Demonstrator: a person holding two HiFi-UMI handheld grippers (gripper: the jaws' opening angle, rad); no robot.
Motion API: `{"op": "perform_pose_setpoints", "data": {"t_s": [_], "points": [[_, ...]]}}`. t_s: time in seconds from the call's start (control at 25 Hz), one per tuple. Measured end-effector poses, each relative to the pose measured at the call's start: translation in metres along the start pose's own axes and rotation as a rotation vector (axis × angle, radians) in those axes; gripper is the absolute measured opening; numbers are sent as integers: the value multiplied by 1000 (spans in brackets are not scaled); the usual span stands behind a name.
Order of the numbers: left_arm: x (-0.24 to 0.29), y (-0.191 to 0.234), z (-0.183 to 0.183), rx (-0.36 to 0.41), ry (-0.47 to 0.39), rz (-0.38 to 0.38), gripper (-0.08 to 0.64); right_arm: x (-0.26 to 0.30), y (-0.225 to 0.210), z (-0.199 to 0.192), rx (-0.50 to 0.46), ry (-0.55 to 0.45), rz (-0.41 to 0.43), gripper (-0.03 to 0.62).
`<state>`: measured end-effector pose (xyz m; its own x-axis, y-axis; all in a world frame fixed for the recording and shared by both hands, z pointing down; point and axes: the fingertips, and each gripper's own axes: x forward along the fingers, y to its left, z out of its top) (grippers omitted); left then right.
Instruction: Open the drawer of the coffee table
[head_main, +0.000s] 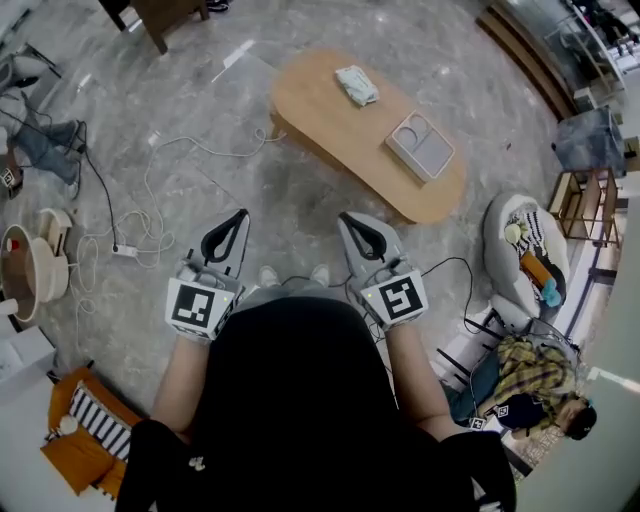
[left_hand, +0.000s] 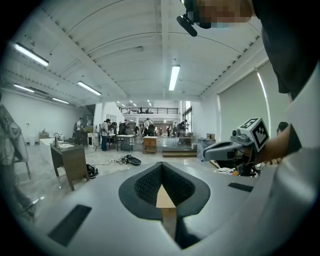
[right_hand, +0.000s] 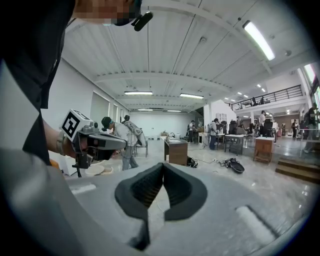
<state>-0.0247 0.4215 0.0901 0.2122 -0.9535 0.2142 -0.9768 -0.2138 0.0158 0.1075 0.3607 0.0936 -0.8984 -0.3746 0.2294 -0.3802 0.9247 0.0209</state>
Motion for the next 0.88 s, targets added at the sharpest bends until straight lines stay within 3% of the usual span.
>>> {"op": "perform_pose_setpoints", "data": {"t_s": [0.08,0.2,0.52,0.76,0.88], "points": [[-6,8,-3,-32,16,1,14,7,7,0,12,4,-7,-2],[-16,21,-15,6,14,-30,14,12,20,-2,23,13,-36,-2],[-21,54,-32,2,26,-41,14,25,23,-16,53,45,-113,0],[5,68,-38,18,53,-56,14,43,2,-24,67,57,-129,0],[29,76,-38,-43,92,-29,14,57,-22,-30,78,55,-130,0]]}}
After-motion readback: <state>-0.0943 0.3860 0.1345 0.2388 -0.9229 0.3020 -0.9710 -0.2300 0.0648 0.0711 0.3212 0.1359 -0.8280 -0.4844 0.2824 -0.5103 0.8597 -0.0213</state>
